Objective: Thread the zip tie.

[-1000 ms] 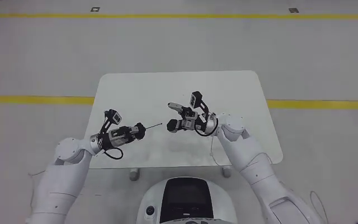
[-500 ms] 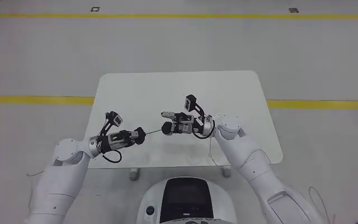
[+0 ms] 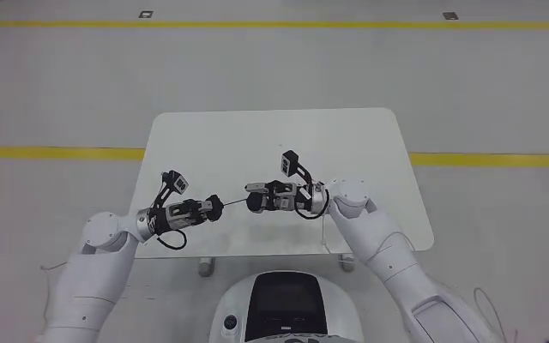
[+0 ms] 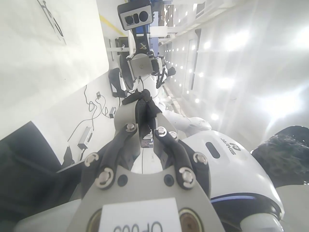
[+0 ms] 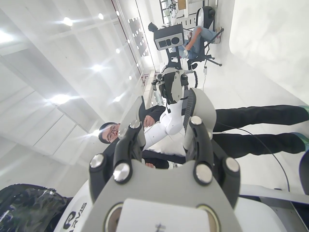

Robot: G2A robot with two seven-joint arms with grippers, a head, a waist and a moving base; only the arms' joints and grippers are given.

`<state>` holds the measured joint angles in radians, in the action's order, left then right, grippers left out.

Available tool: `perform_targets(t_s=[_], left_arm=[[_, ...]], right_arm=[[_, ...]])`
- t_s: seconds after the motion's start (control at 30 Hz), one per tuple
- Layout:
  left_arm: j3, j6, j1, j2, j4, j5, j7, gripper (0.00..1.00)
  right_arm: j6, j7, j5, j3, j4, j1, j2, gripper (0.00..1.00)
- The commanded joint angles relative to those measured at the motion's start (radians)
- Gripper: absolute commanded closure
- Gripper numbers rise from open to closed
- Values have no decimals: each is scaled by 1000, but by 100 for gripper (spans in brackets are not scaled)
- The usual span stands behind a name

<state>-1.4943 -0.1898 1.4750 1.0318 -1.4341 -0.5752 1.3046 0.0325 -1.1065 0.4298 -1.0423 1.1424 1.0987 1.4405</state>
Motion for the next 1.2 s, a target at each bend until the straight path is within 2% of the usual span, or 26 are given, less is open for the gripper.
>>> perform_targets(t_s=[0.0,0.13,0.43,0.63,1.17], left_arm=[[0,0,0,0,0,0,0,100],[0,0,0,0,0,0,0,100],[0,0,0,0,0,0,0,100],[0,0,0,0,0,0,0,100],[0,0,0,0,0,0,0,100]], right_arm=[[3,0,-4,-3,12,7,-4,68],[7,10,-7,-6,31,18,-11,76],[15,22,-23,1,76,36,-23,78],[17,32,-29,9,92,43,-29,88],[14,59,-10,18,105,46,-41,89]])
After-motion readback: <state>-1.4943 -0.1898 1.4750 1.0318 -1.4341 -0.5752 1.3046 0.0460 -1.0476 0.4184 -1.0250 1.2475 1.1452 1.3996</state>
